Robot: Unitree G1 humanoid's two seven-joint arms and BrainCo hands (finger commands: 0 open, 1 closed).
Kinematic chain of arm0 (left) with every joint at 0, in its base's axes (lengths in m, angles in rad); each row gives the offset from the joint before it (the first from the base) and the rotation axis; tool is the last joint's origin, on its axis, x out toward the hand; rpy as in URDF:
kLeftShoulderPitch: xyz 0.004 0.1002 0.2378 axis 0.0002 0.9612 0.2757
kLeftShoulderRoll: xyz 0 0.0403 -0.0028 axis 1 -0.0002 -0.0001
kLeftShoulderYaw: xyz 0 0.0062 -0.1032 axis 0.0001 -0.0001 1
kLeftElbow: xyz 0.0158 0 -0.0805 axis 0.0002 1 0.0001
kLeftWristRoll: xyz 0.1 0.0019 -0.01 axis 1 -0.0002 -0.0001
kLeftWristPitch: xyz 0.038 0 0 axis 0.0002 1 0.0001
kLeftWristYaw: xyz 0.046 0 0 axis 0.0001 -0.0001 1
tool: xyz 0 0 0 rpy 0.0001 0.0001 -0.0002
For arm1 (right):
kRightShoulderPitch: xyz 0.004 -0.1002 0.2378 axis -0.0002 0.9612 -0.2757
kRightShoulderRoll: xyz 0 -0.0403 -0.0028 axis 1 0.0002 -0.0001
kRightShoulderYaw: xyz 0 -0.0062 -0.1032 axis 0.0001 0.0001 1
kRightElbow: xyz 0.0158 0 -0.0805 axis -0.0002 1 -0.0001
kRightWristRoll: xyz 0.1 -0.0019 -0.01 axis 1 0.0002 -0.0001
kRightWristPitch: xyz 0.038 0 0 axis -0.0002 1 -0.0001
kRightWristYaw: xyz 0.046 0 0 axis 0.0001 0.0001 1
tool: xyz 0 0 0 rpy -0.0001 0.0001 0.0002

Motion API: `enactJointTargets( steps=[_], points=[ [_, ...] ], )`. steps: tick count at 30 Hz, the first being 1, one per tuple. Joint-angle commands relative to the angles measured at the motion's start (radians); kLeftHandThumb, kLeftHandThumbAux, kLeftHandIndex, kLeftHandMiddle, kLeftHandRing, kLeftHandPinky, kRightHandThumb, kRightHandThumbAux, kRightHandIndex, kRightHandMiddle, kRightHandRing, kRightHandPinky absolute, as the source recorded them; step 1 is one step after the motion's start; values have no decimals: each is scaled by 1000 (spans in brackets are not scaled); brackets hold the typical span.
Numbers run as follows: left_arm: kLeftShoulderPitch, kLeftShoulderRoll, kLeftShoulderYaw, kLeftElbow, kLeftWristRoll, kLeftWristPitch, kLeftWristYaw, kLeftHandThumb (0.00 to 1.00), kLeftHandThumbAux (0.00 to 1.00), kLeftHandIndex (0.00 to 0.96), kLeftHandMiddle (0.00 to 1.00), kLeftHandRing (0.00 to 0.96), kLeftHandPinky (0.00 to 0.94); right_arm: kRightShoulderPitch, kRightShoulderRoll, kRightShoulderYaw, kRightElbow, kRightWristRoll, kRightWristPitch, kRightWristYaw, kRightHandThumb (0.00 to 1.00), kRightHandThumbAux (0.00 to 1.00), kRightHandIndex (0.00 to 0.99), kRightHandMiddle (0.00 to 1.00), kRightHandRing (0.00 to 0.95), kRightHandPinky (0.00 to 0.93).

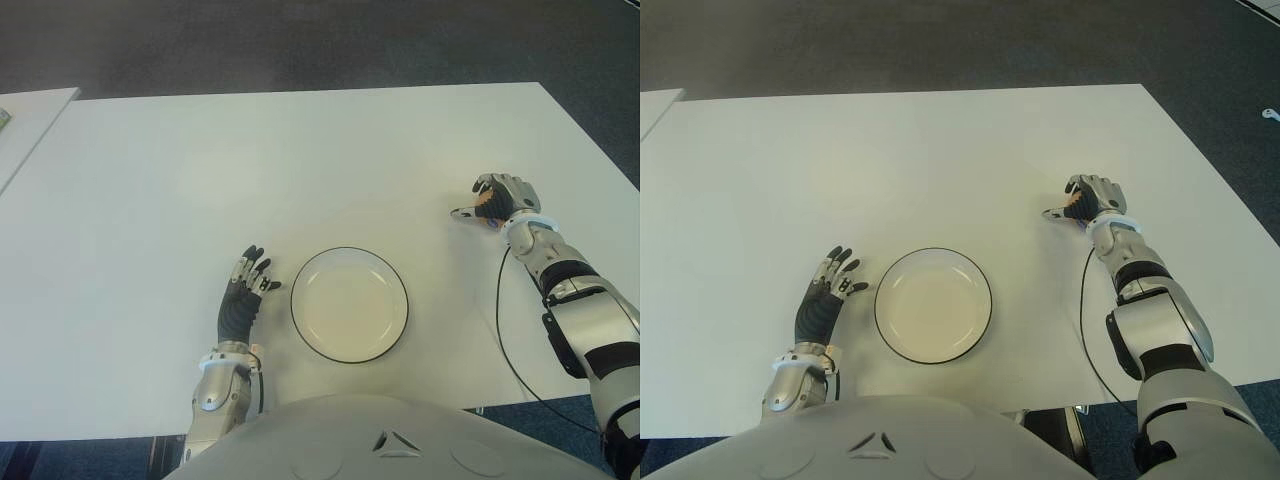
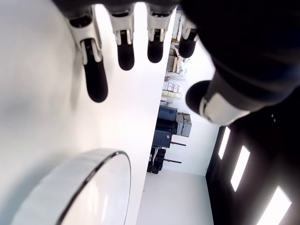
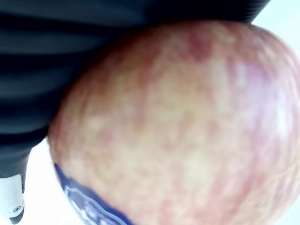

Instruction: Put the apples into the plate.

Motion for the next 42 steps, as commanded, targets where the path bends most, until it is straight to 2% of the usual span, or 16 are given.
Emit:
enactJointTargets(
  steps=[1,15,22,26,37,42],
  points=[
    [10,7,4,36,-2,24,-14,235,582,8,89,123,150,47,28,-4,23,10,13,28,857,678,400,538,841,713],
    [0,3,12,47,-9,31,-21,232,559,11,74,103,137,37,19,1,3,-3,-24,12,856,678,401,539,843,755],
    [-1,-5,14,51,-12,23,-19,239,565,18,91,125,169,26,16,-7,-4,7,-23,28,856,677,401,541,847,783],
    [0,-3,13,52,-7,20,-20,239,568,18,93,125,157,21,15,-12,-9,12,-29,27,856,678,401,542,849,771],
    [-1,-5,17,55,-5,20,-16,241,560,29,101,129,162,9,-9,-30,-57,20,-89,15,855,678,400,540,848,788],
    [1,-1,16,56,0,15,-17,231,557,23,87,112,146,11,-18,-33,-88,16,-121,-3,856,677,400,541,853,823]
  ],
)
